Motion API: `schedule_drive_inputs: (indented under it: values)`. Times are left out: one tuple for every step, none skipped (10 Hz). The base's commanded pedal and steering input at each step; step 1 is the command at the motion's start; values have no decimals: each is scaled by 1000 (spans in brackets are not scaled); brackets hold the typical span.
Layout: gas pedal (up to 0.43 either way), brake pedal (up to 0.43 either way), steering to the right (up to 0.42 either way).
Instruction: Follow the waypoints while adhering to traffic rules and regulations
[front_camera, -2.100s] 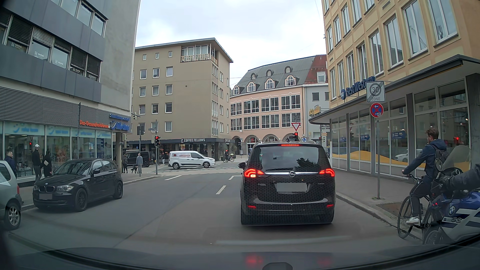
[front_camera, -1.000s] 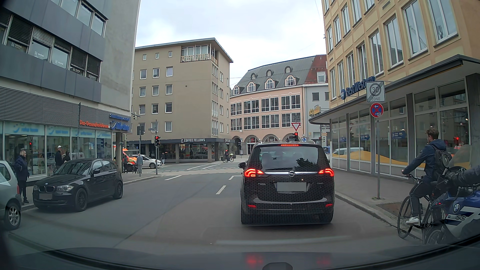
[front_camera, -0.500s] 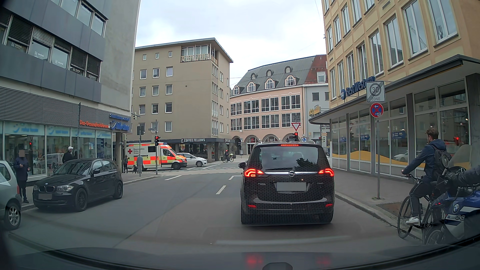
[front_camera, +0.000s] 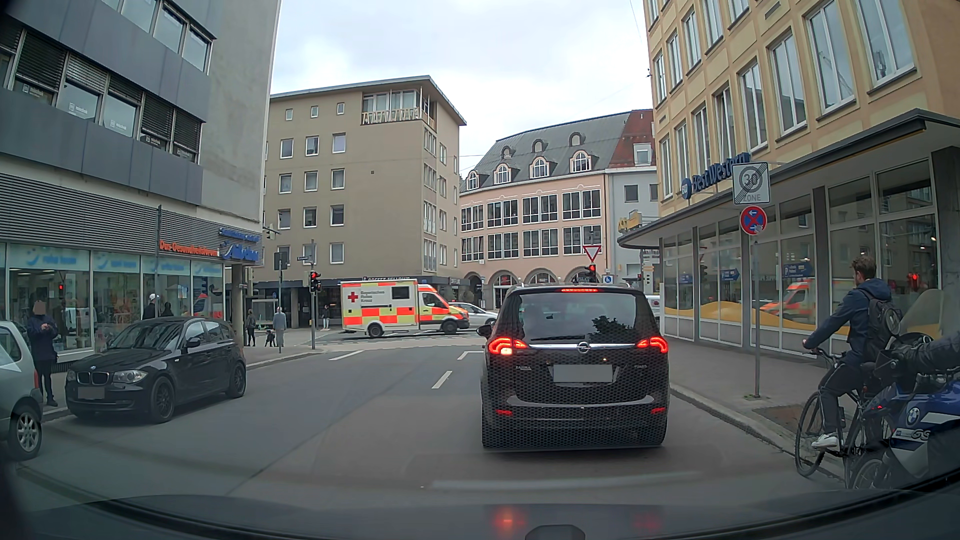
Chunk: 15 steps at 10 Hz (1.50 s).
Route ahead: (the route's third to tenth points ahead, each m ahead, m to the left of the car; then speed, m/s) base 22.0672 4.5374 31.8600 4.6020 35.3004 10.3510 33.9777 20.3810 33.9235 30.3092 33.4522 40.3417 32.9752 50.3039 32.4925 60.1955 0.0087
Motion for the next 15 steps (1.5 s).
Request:
schedule_drive_inputs:
  values:
    - [0, 238, -32]
    - [0, 238, -32]
    - [0, 238, -32]
    - [0, 238, -32]
    - [0, 238, -32]
    - [0, 238, -32]
    - [0, 238, -32]
    - [0, 238, -32]
    - [0, 232, -32]
    - [0, 238, -32]
    - [0, 238, -32]
    - [0, 238, -32]
    - [0, 238, -32]
    - [0, 238, -32]
    - [0, 238, -32]
